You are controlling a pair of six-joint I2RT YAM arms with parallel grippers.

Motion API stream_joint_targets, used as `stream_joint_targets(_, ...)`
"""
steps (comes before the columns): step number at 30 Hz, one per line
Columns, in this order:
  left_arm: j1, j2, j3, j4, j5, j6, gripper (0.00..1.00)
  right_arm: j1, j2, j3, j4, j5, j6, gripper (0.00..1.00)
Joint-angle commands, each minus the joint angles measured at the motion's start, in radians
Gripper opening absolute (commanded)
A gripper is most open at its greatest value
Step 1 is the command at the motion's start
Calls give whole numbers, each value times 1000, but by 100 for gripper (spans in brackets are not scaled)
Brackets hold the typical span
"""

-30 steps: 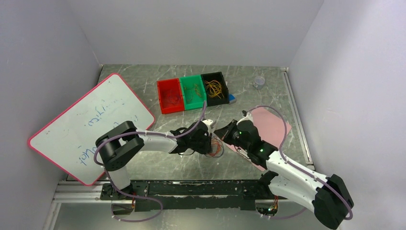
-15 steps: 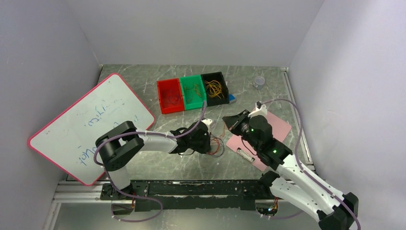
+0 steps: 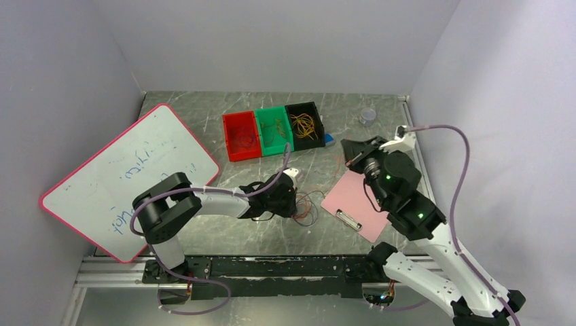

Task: Untangle the cables

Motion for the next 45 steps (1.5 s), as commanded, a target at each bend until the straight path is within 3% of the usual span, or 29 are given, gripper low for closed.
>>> stream_joint_targets(1,-4,-7,-32,-50,-44,3,7,2,-21,96,-55,126,-127,0)
stream_joint_targets(22,-4,-3,-54,-58,-55,-9,7,2,-19,352,-3,311,-500,0)
stream_joint_targets(31,-4,-106,-112,-97,-74,-35,7,3,63,361,-45,152,-543,0)
stream_joint_targets(37,-6,-254,-202,-115,-59,-55,7,2,140,305,-1,35,-539,0)
stream_joint_targets(45,-3,-439,-152,-254,-184,-40,35,2,280,272,84,-53,-503,0)
